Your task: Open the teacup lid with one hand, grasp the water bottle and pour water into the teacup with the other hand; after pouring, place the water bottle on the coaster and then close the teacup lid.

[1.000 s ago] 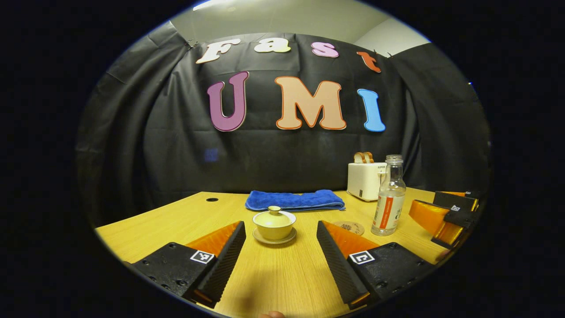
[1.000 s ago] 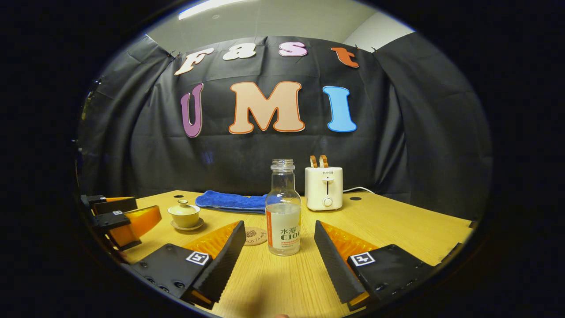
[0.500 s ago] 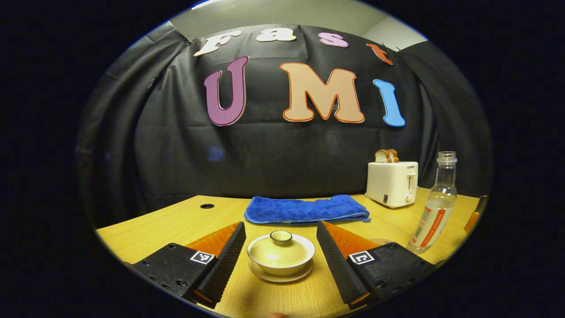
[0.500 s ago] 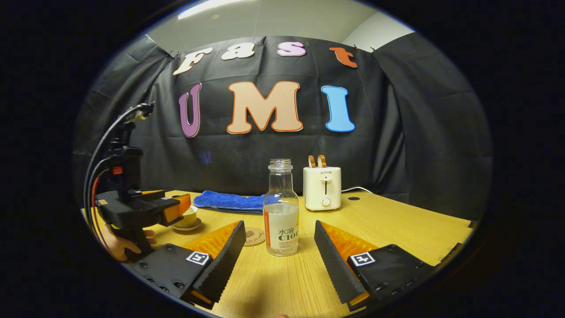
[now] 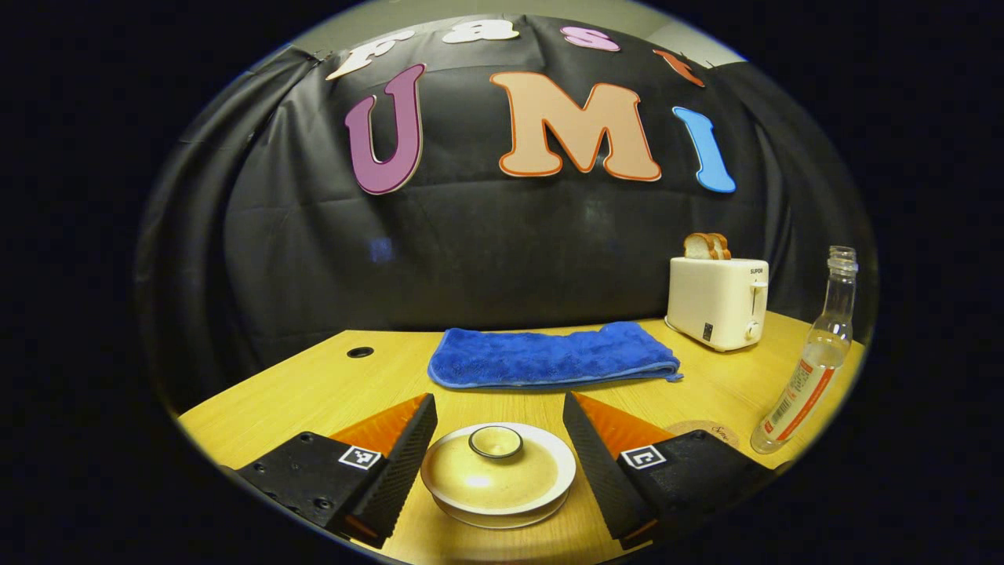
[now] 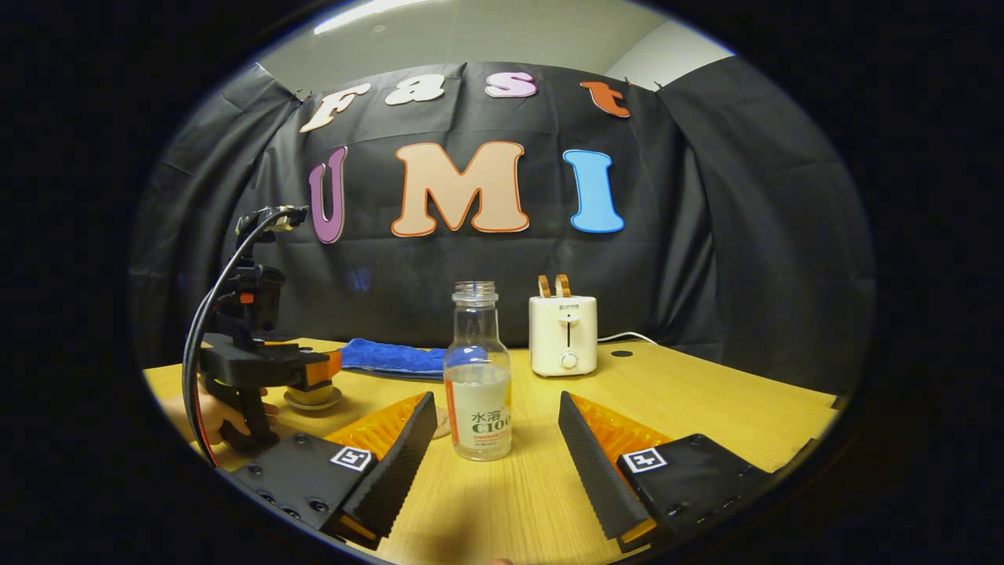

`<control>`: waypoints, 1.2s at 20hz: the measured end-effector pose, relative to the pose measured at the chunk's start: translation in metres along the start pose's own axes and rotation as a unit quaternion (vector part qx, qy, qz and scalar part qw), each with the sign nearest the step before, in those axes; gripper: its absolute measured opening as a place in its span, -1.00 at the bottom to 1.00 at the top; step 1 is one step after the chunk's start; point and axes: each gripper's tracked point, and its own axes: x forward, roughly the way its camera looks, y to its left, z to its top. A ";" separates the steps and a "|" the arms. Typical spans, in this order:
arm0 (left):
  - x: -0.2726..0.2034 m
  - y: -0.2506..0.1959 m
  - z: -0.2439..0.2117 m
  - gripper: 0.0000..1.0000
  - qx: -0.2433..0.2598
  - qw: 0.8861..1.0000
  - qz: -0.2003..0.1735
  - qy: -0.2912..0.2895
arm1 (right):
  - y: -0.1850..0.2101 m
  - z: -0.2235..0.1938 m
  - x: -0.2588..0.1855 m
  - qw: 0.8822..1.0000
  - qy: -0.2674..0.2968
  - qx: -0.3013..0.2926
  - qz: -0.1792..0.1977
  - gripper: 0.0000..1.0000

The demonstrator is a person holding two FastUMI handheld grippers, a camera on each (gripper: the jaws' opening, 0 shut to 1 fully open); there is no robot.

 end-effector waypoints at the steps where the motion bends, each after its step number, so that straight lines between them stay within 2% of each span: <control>1: 0.002 0.000 -0.001 0.89 0.001 1.000 0.001 0.006 | -0.003 0.000 0.001 1.000 0.000 0.000 0.000 0.90; 3: 0.003 0.003 -0.003 0.83 0.007 1.000 0.009 0.014 | -0.002 0.000 0.001 1.000 -0.001 0.000 0.002 0.97; 4: 0.002 0.007 -0.003 0.73 0.008 1.000 0.013 0.014 | -0.003 0.000 0.001 1.000 -0.001 0.000 0.002 0.97; 5: 0.002 0.009 -0.002 0.51 0.007 1.000 0.013 0.013 | -0.004 0.000 0.000 1.000 0.000 0.000 0.002 0.97; 6: 0.002 0.007 -0.001 0.41 0.004 1.000 0.012 0.010 | -0.004 0.000 0.001 1.000 -0.001 0.000 0.003 0.97; 7: 0.001 0.007 0.000 0.04 0.002 1.000 0.013 0.006 | -0.004 0.000 0.001 1.000 -0.001 0.000 0.003 0.97; 9: 0.002 0.006 -0.001 -0.43 0.001 1.000 0.007 0.003 | -0.004 0.000 0.000 1.000 -0.001 0.000 0.003 0.90; 10: 0.002 0.005 -0.002 -0.44 0.001 1.000 0.006 0.005 | -0.004 0.000 0.001 1.000 -0.001 0.000 0.003 0.97; 13: 0.001 0.007 0.000 -0.49 -0.003 1.000 0.005 0.003 | -0.004 0.000 0.001 1.000 -0.001 0.000 0.003 0.90; 14: -0.001 0.005 -0.001 -0.50 -0.006 1.000 -0.001 0.001 | -0.004 0.000 0.001 1.000 -0.001 0.000 0.003 0.97; 15: -0.002 0.002 0.002 -0.49 -0.010 1.000 -0.013 -0.007 | -0.004 0.001 0.000 1.000 -0.001 0.000 0.003 0.90; 16: -0.005 0.002 0.006 -0.49 -0.018 1.000 -0.019 -0.017 | -0.004 0.000 0.000 1.000 -0.001 -0.001 0.003 0.90; 17: -0.009 0.006 0.011 -0.49 -0.027 0.999 -0.015 -0.036 | -0.004 0.001 0.000 1.000 -0.001 -0.001 0.003 0.97; 19: -0.013 0.011 0.030 -0.47 -0.023 0.996 -0.003 -0.089 | -0.005 0.000 0.000 1.000 -0.001 -0.002 0.002 0.97; 21: -0.012 0.010 0.015 -0.51 -0.023 0.997 -0.004 -0.068 | -0.005 0.001 0.001 1.000 -0.002 -0.002 0.002 0.90; 24: -0.015 0.014 0.019 -0.49 -0.027 0.997 0.000 -0.071 | -0.004 0.000 0.001 1.000 -0.002 -0.001 0.005 0.97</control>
